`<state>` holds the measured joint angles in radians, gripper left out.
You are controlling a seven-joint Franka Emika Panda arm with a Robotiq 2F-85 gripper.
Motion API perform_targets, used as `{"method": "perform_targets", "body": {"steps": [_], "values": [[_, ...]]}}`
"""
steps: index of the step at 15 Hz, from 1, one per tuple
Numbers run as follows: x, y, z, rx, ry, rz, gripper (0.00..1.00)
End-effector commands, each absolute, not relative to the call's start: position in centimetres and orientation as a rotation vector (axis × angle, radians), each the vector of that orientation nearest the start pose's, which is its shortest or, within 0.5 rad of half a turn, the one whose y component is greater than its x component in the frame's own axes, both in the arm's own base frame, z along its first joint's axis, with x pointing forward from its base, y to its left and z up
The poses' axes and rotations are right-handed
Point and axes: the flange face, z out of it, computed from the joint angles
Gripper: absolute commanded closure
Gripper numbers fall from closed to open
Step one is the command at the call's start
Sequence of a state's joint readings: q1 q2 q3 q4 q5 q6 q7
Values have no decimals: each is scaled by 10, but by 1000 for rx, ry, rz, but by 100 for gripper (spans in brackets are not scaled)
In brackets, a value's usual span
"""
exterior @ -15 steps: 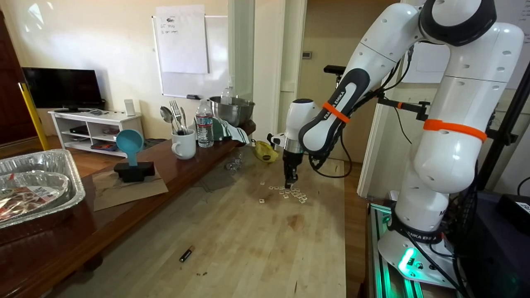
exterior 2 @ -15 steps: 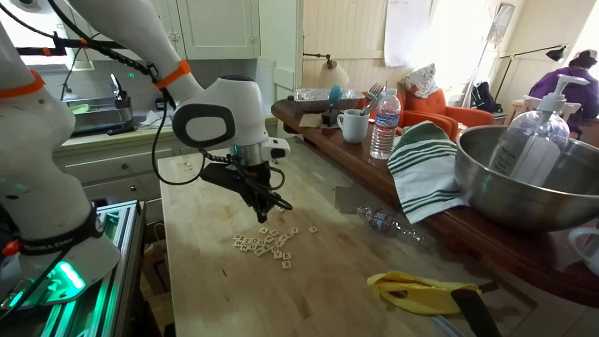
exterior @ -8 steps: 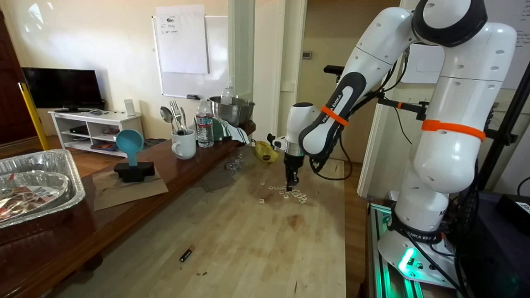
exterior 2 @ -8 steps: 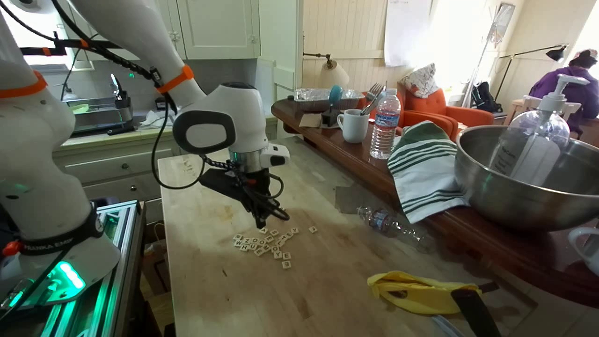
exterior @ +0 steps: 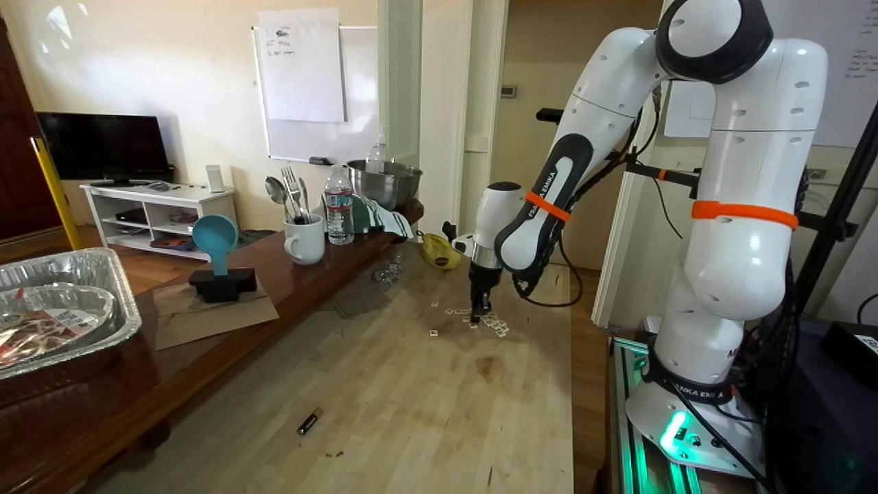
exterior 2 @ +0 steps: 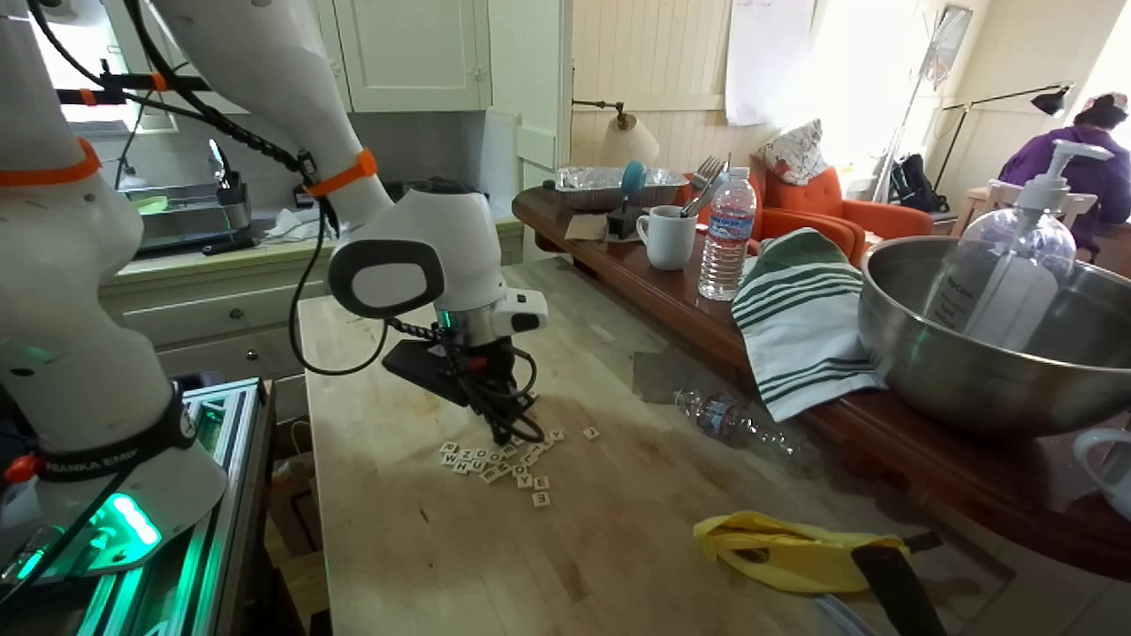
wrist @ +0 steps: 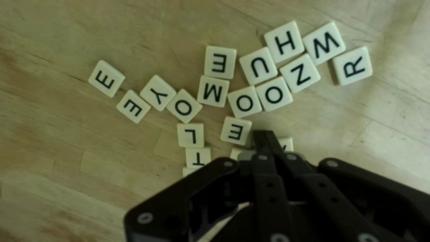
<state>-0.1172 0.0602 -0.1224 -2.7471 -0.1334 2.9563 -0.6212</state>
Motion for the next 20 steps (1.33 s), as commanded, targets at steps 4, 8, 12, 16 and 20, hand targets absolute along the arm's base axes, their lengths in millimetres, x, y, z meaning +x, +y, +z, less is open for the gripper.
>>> {"method": "perform_targets", "body": {"steps": [4, 8, 12, 16, 20], "values": [[400, -84, 206, -3130, -754, -240, 100], [400, -79, 205, -3132, -682, -219, 100], [404, -86, 202, -3163, -611, -201, 100], [412, -89, 204, -3182, -509, -206, 100], [415, -79, 227, -3180, -468, -264, 100]]}}
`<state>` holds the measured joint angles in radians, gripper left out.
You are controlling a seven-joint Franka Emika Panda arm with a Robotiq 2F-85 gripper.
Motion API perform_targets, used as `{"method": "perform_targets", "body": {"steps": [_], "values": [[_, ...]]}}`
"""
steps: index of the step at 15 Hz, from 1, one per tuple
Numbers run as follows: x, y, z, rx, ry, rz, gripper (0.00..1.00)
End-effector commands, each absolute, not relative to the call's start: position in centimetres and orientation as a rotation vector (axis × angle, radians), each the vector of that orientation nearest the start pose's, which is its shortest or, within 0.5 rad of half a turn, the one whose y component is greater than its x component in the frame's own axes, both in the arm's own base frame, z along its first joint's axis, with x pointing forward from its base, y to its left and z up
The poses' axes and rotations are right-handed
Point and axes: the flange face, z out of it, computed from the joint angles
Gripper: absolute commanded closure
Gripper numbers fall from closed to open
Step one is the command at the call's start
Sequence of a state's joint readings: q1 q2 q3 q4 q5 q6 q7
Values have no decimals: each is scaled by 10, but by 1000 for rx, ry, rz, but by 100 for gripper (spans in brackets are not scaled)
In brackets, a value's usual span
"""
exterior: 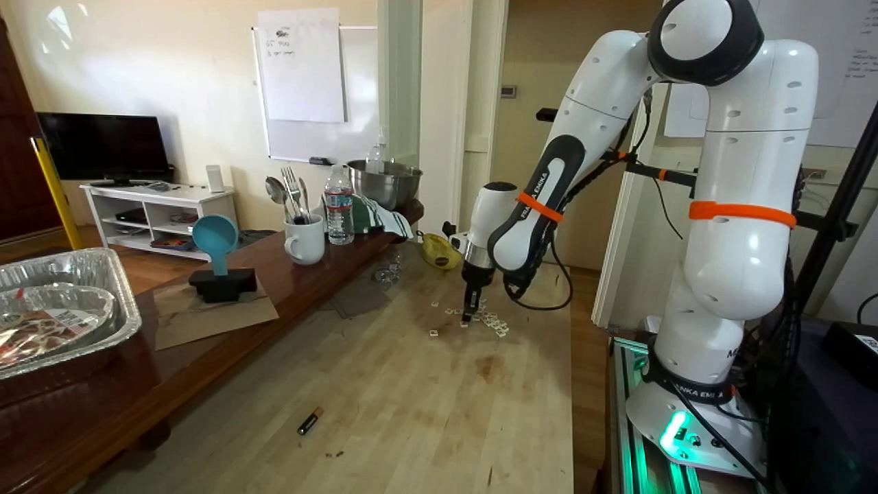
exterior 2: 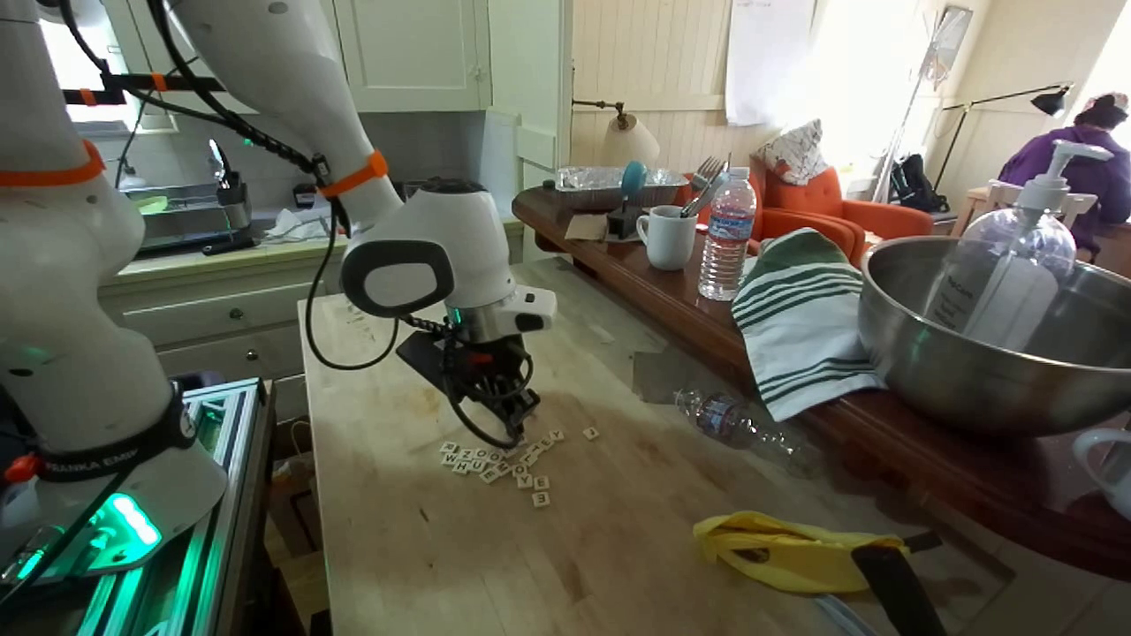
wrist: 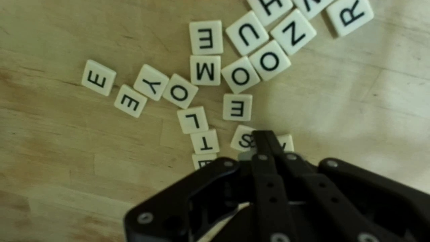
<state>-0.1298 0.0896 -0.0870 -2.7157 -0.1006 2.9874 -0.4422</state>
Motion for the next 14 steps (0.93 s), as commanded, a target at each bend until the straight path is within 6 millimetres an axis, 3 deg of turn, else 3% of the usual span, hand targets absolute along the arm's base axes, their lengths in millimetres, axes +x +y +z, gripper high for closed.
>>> {"method": "perform_targets", "body": {"steps": [1, 7, 8, 14], "values": [[415, -78, 230, -3182, -459, -270, 100], [411, -63, 237, -3133, -471, -277, 100], [417, -70, 231, -3160, -456, -306, 99], [416, -61, 233, -3135, -496, -317, 100]]}}
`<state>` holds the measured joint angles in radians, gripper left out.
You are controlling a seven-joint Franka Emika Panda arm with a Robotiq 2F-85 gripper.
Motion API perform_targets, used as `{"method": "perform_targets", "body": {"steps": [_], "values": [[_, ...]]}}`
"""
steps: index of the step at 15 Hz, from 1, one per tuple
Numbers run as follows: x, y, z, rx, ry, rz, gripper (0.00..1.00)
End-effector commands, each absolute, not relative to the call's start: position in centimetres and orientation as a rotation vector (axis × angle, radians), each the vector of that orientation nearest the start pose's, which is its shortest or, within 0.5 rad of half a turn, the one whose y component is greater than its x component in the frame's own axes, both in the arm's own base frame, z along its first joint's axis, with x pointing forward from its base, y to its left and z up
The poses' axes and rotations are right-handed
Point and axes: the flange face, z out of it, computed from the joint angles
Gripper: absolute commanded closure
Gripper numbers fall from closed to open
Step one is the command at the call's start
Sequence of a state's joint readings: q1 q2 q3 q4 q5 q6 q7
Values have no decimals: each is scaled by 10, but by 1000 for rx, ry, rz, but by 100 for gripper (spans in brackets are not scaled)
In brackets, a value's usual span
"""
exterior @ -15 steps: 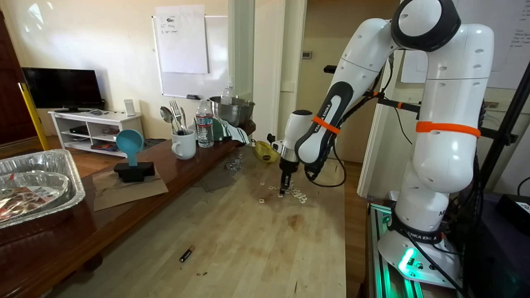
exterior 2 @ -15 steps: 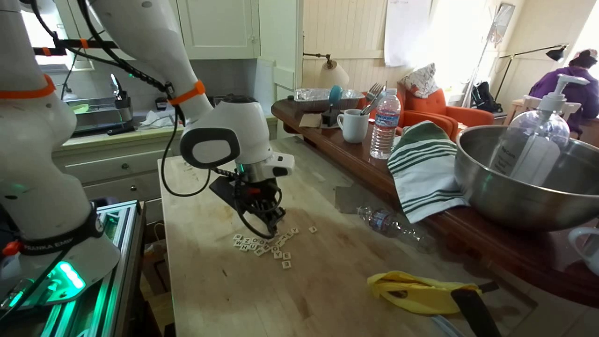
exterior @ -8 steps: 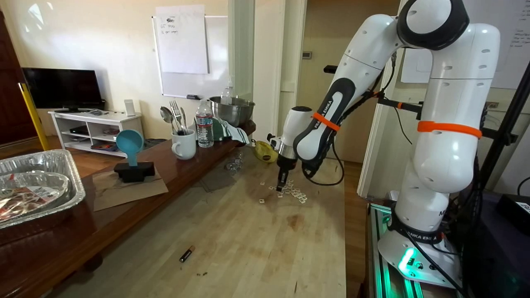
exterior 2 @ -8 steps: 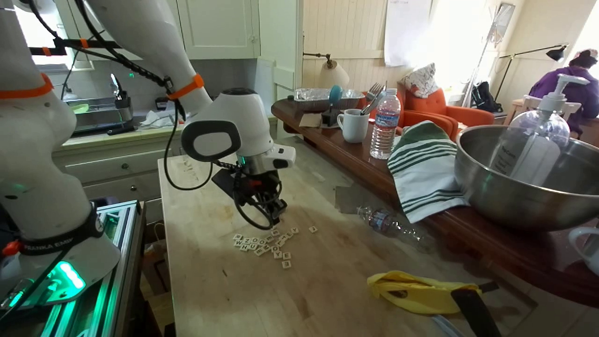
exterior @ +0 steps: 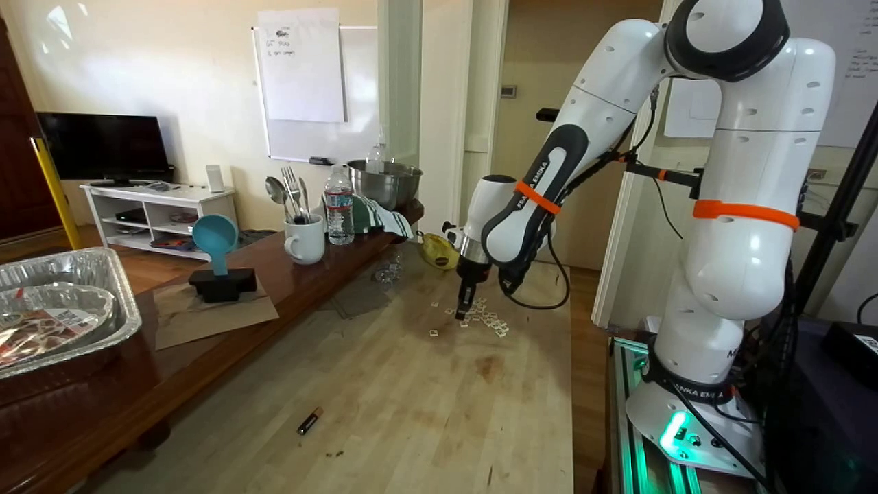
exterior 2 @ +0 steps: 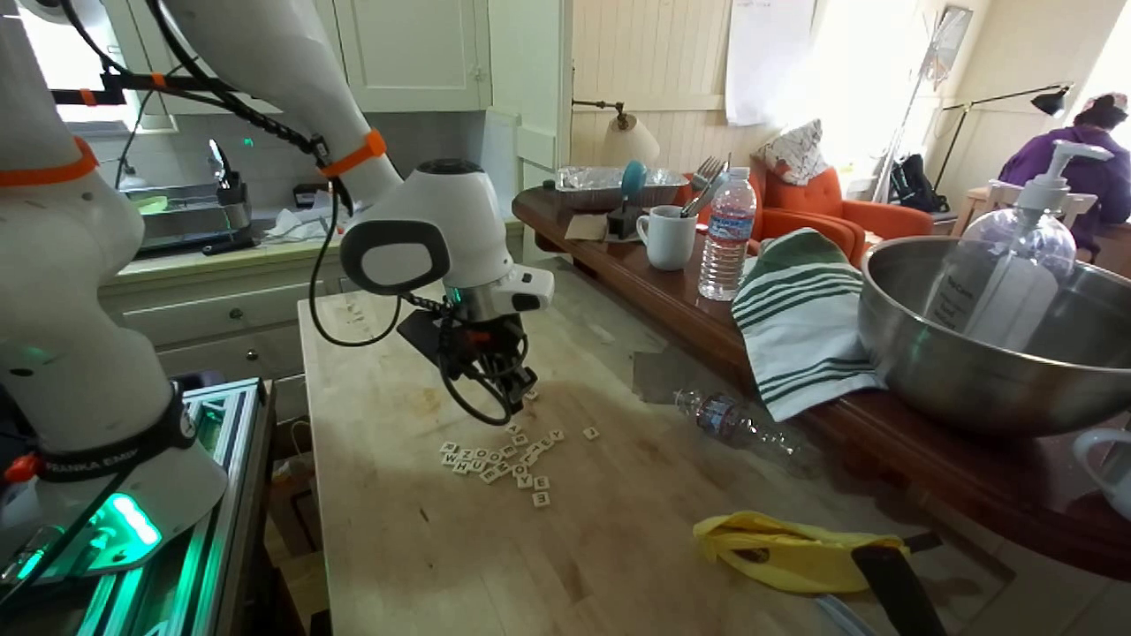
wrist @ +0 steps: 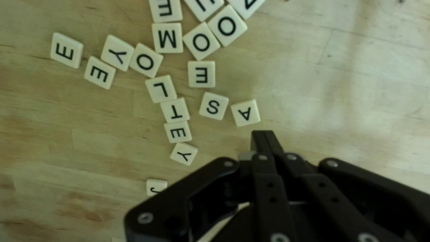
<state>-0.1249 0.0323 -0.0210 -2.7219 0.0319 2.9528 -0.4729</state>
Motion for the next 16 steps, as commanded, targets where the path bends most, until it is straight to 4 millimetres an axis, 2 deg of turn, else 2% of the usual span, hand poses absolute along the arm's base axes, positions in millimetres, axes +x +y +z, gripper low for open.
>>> {"method": "perform_targets", "body": {"steps": [1, 7, 12, 16], "values": [[416, -60, 231, -3128, -520, -324, 100], [417, -60, 223, -3073, -682, -343, 100], [412, -76, 211, -3076, -722, -279, 100], [410, -82, 212, -3091, -713, -287, 100]]}}
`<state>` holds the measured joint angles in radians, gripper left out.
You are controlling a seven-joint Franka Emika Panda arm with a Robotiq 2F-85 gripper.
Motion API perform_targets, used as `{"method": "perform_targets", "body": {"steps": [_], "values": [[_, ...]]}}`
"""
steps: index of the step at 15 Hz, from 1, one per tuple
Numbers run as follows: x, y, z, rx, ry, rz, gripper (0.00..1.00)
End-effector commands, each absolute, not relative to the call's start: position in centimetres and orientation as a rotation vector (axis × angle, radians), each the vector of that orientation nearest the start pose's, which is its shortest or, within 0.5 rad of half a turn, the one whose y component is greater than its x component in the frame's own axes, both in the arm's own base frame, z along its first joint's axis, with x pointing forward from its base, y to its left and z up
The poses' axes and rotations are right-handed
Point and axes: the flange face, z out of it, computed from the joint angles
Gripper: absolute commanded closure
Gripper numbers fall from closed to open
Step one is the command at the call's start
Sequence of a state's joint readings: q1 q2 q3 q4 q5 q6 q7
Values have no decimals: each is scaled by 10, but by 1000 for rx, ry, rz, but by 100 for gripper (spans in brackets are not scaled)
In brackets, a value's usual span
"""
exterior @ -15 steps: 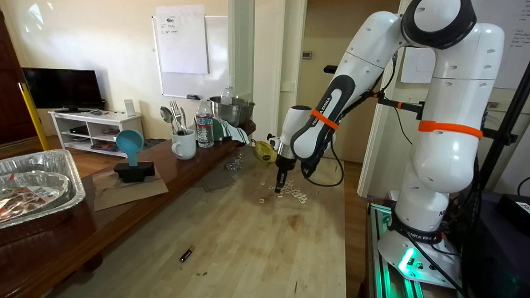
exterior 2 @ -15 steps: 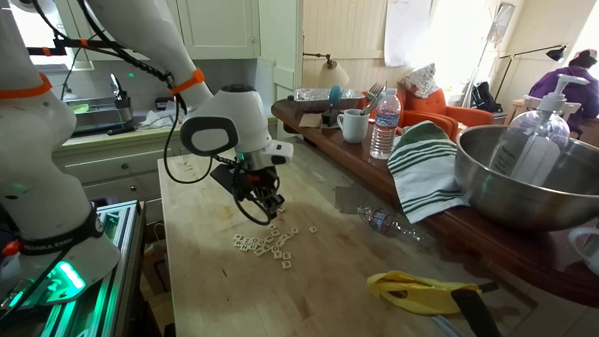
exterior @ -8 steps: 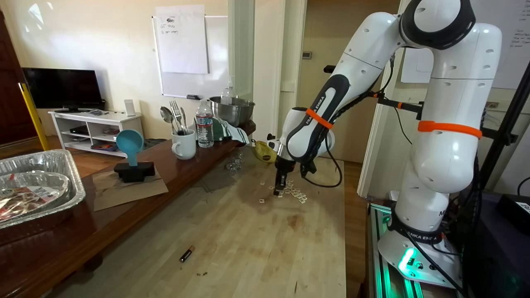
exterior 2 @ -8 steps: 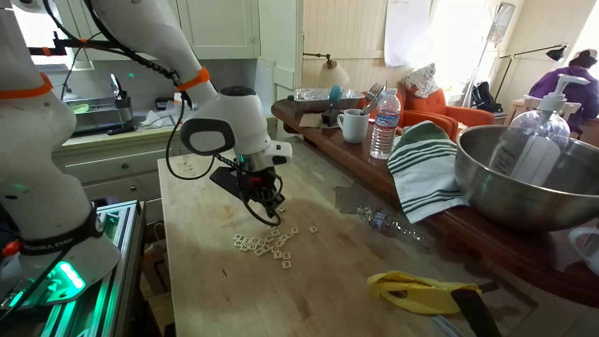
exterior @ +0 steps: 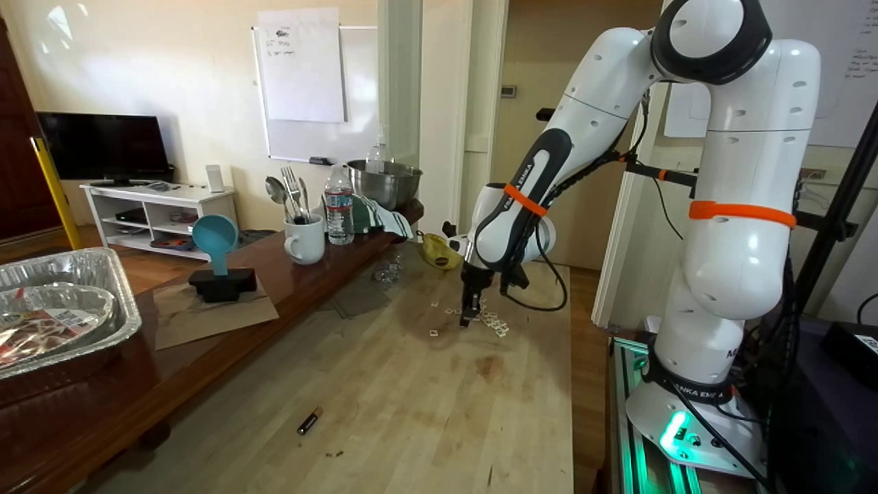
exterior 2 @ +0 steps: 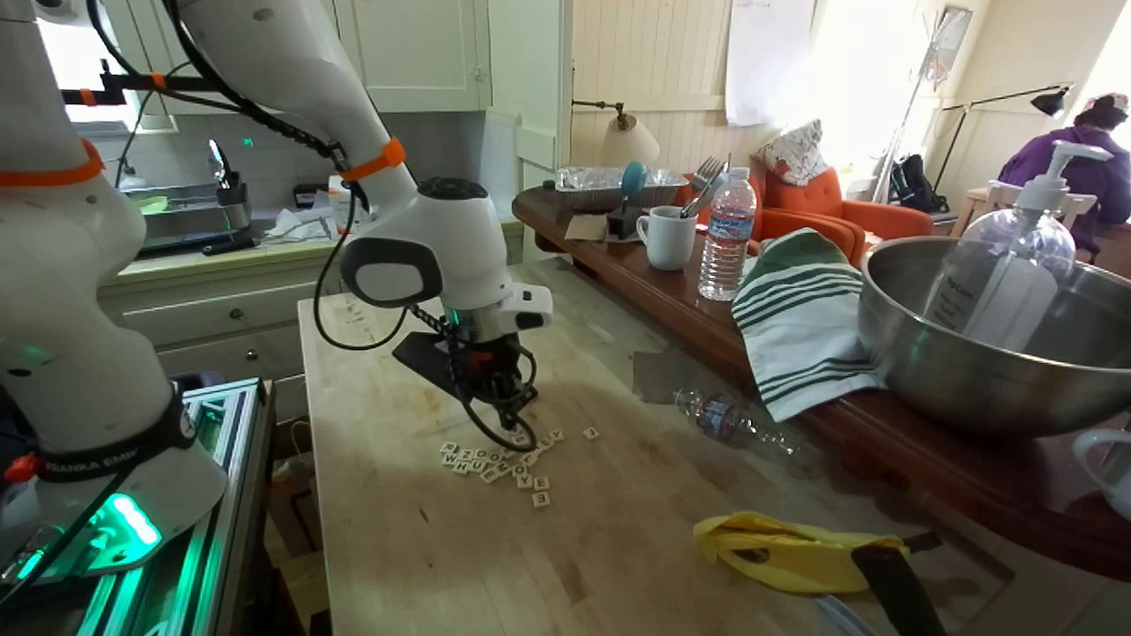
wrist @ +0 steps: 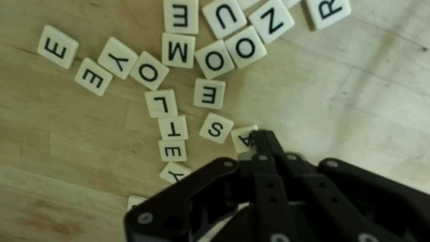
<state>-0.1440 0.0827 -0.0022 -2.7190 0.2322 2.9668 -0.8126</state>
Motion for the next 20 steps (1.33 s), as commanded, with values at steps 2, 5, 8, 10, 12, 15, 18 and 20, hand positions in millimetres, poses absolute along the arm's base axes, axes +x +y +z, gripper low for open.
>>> {"method": "perform_targets", "body": {"steps": [2, 5, 8, 10, 12, 15, 18, 20], "values": [[411, -83, 212, -3093, -714, -296, 100], [413, -82, 218, -3097, -716, -343, 100], [415, -83, 218, -3092, -788, -361, 100], [416, -80, 216, -3072, -846, -360, 100], [416, -77, 215, -3050, -906, -355, 100], [414, -75, 211, -3013, -1014, -331, 100], [411, -77, 204, -2979, -1104, -297, 100], [411, -78, 203, -2973, -1127, -299, 100]]}}
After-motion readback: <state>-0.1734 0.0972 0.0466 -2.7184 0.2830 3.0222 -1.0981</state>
